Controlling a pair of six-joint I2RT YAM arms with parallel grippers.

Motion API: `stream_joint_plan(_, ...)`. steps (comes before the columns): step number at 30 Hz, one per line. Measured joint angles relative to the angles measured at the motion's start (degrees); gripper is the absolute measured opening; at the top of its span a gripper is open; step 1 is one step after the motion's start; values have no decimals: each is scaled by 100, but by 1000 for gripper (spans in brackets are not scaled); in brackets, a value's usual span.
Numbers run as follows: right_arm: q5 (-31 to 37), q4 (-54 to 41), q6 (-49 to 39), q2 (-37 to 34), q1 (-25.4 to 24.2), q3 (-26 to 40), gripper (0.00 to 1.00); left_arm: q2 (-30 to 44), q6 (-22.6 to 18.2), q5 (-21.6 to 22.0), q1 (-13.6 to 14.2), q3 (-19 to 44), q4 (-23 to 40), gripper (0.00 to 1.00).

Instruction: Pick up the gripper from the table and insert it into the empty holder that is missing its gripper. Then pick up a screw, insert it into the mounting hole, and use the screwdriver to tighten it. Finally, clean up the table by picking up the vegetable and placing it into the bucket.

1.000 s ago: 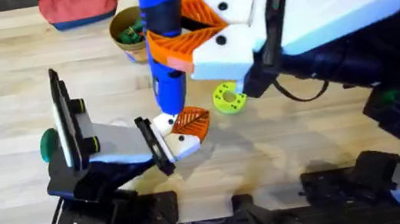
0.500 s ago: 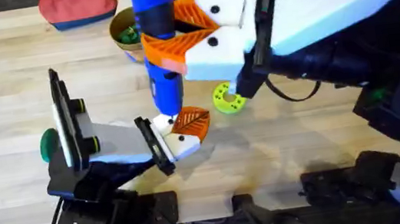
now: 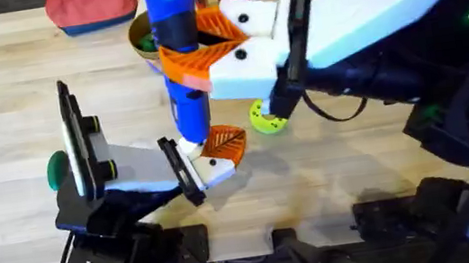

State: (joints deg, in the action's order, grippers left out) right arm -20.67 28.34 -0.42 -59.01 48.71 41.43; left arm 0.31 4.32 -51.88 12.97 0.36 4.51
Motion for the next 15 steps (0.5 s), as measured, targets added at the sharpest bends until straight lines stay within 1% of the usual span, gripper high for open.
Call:
stream_joint_plan(3, 2, 69, -2, -99, 0, 0, 6, 0, 0, 0, 0, 0, 0, 13)
stream_joint_plan(15, 2, 291, -153, -99, 0, -2, 6, -2, 0, 0, 0, 0, 0, 13)
